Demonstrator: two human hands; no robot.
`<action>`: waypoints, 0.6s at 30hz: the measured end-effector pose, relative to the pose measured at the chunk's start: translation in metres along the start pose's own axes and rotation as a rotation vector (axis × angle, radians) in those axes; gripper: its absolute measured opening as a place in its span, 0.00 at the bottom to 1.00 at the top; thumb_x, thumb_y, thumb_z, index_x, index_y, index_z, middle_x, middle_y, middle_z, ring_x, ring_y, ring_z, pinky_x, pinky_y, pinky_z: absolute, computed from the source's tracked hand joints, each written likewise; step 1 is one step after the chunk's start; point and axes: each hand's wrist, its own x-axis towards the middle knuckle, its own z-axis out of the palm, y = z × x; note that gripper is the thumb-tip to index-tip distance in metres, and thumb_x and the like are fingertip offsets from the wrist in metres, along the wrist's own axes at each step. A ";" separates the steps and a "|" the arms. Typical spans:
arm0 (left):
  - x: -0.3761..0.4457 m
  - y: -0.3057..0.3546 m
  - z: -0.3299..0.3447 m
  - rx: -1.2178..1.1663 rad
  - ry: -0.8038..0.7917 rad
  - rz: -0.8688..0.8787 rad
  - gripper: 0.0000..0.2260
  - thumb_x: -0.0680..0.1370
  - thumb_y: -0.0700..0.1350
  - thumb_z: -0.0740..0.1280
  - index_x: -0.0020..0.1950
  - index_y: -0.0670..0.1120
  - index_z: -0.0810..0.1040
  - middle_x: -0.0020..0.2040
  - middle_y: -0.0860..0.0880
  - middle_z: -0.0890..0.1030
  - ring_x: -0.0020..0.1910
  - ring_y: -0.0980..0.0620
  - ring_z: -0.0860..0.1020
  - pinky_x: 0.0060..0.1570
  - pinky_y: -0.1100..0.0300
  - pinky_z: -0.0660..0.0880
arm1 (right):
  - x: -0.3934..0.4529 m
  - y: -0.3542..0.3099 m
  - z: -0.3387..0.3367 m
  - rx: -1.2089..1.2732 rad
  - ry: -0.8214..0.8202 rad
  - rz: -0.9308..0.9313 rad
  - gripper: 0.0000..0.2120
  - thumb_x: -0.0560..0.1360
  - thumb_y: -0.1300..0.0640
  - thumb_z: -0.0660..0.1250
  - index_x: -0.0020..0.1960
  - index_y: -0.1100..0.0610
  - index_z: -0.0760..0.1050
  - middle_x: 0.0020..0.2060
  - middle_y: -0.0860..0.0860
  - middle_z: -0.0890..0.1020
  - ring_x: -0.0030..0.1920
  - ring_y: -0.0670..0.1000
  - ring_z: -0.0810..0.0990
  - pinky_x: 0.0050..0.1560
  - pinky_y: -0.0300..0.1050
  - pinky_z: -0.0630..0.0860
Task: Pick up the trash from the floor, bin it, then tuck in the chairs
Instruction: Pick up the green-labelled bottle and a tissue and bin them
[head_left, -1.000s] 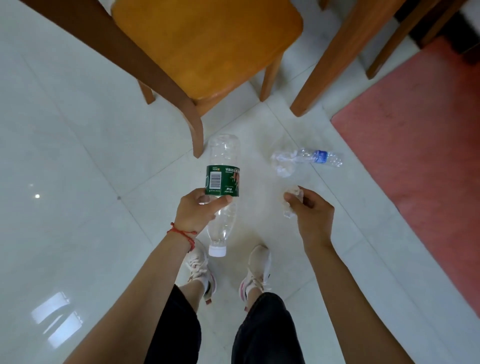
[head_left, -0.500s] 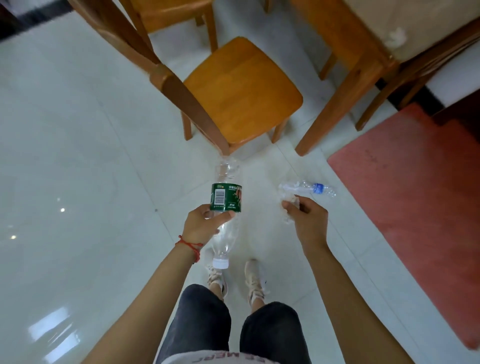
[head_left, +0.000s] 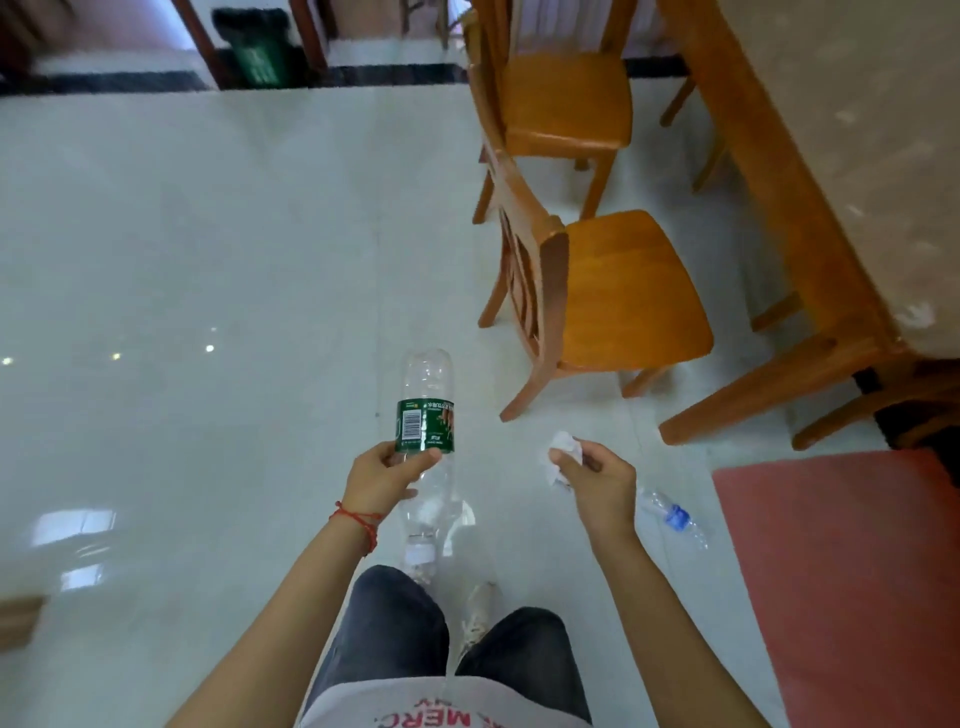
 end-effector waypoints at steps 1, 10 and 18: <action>-0.004 -0.003 -0.010 -0.039 0.036 -0.009 0.17 0.71 0.43 0.72 0.56 0.40 0.75 0.45 0.45 0.78 0.46 0.46 0.78 0.41 0.58 0.78 | -0.001 -0.003 0.009 -0.024 -0.042 -0.010 0.04 0.69 0.64 0.72 0.40 0.58 0.78 0.31 0.50 0.78 0.35 0.50 0.75 0.39 0.40 0.72; -0.052 -0.056 -0.113 -0.377 0.355 -0.077 0.14 0.71 0.43 0.71 0.54 0.43 0.73 0.44 0.48 0.78 0.45 0.48 0.77 0.43 0.57 0.77 | -0.046 -0.023 0.117 -0.203 -0.428 -0.099 0.03 0.69 0.64 0.72 0.40 0.59 0.78 0.32 0.49 0.78 0.33 0.46 0.74 0.30 0.28 0.70; -0.101 -0.124 -0.216 -0.619 0.598 -0.154 0.15 0.71 0.43 0.72 0.55 0.42 0.74 0.43 0.48 0.78 0.46 0.47 0.77 0.45 0.55 0.77 | -0.122 -0.012 0.229 -0.414 -0.728 -0.168 0.06 0.69 0.62 0.72 0.35 0.58 0.76 0.27 0.47 0.72 0.29 0.45 0.69 0.33 0.35 0.67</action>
